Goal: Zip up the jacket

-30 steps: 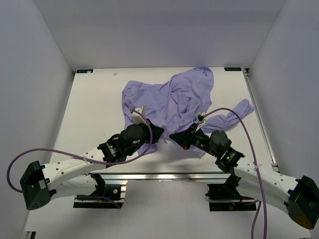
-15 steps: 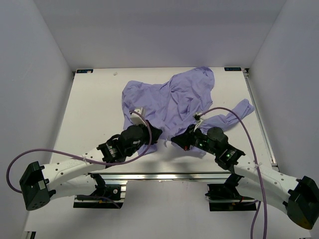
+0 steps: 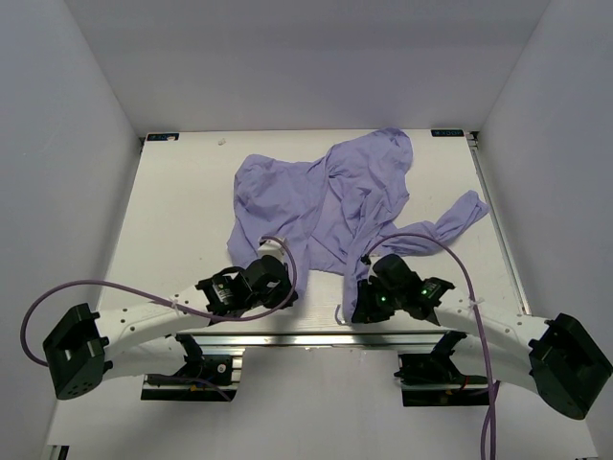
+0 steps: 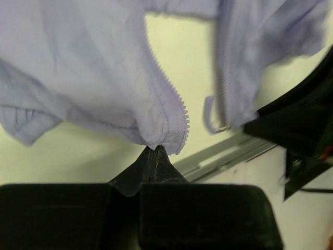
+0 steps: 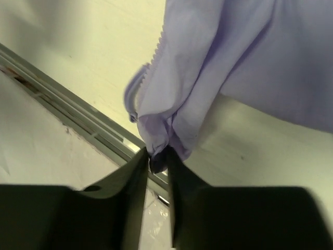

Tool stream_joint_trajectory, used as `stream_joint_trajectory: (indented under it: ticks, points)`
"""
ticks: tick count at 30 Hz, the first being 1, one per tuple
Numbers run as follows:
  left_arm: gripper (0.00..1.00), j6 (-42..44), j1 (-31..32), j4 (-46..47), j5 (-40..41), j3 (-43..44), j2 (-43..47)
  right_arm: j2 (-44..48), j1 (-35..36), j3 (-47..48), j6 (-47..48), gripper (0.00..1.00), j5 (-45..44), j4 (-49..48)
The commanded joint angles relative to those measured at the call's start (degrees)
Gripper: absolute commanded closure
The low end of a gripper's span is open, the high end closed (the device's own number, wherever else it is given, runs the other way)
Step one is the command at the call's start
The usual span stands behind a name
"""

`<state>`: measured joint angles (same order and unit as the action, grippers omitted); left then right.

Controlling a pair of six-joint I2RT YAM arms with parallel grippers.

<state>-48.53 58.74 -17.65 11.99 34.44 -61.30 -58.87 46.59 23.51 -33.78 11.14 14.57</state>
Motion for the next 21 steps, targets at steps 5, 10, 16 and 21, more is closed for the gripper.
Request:
stream_joint_trajectory:
  ticks: [5,10,16,21]
  points:
    - [1.00,0.3,0.3,-7.1,-6.1,-0.9,0.6,2.6,0.4,3.0,3.8,0.50,2.1,3.5]
    - [1.00,0.4,0.3,-5.9,-6.0,-1.2,1.8,2.4,0.7,3.6,4.0,0.44,2.0,2.9]
    - [1.00,0.5,0.3,-6.2,-5.5,-1.4,2.1,-0.2,2.5,5.0,2.9,0.42,-1.5,2.3]
    - [1.00,0.3,0.3,-6.3,-5.0,-1.5,2.1,-3.0,8.2,8.7,-1.2,0.42,-10.6,4.4]
